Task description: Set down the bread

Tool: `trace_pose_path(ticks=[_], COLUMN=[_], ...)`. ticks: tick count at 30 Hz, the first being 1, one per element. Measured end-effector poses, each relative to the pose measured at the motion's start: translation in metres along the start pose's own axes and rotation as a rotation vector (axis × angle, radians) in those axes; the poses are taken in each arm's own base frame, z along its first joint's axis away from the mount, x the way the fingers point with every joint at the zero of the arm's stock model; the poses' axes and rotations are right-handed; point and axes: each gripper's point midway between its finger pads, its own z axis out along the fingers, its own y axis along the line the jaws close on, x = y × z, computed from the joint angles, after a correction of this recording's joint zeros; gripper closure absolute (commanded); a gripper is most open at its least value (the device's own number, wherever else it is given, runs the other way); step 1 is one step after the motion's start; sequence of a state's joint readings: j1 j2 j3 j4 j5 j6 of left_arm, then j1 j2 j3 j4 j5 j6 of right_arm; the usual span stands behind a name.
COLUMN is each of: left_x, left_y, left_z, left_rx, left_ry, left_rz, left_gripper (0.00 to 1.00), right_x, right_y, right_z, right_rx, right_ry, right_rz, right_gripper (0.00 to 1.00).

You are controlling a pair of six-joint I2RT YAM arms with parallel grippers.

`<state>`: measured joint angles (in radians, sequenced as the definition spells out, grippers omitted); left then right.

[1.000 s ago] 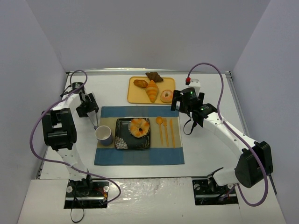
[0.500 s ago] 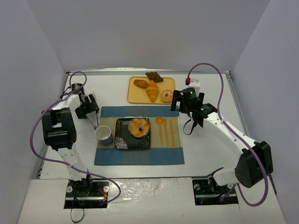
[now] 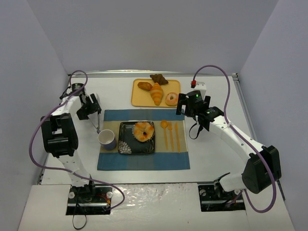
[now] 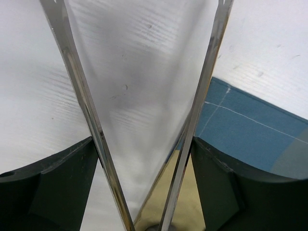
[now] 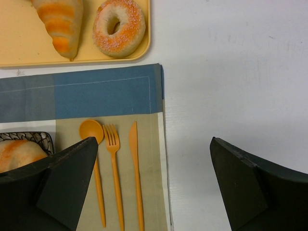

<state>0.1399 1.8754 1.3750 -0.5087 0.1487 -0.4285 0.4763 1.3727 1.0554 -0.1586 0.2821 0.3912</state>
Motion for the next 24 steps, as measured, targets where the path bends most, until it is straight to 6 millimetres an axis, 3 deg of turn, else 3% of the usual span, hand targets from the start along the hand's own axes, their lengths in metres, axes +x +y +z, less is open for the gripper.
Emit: trace_pose_path(ticks=[5, 11, 17, 24], left_x=[-0.018, -0.019, -0.018, -0.002], left_y=[-0.008, -0.009, -0.008, -0.001], left_z=[-0.019, -0.022, -0.019, 0.001], left_rx=[0.022, 0.024, 0.021, 0.001], left_ry=[-0.058, -0.063, -0.056, -0.003], left_rz=[0.005, 0.006, 0.005, 0.002], left_gripper=[0.28, 0.28, 0.28, 0.28], right_x=[0.001, 0.001, 0.000, 0.000], right_y=[0.000, 0.000, 0.000, 0.000], right_z=[0.000, 0.000, -0.001, -0.001], right_rx=[0.000, 0.000, -0.001, -0.001], right_ry=[0.003, 0.003, 0.002, 0.002], right_rz=[-0.001, -0.001, 0.000, -0.001], right_gripper=[0.00, 0.00, 0.00, 0.00])
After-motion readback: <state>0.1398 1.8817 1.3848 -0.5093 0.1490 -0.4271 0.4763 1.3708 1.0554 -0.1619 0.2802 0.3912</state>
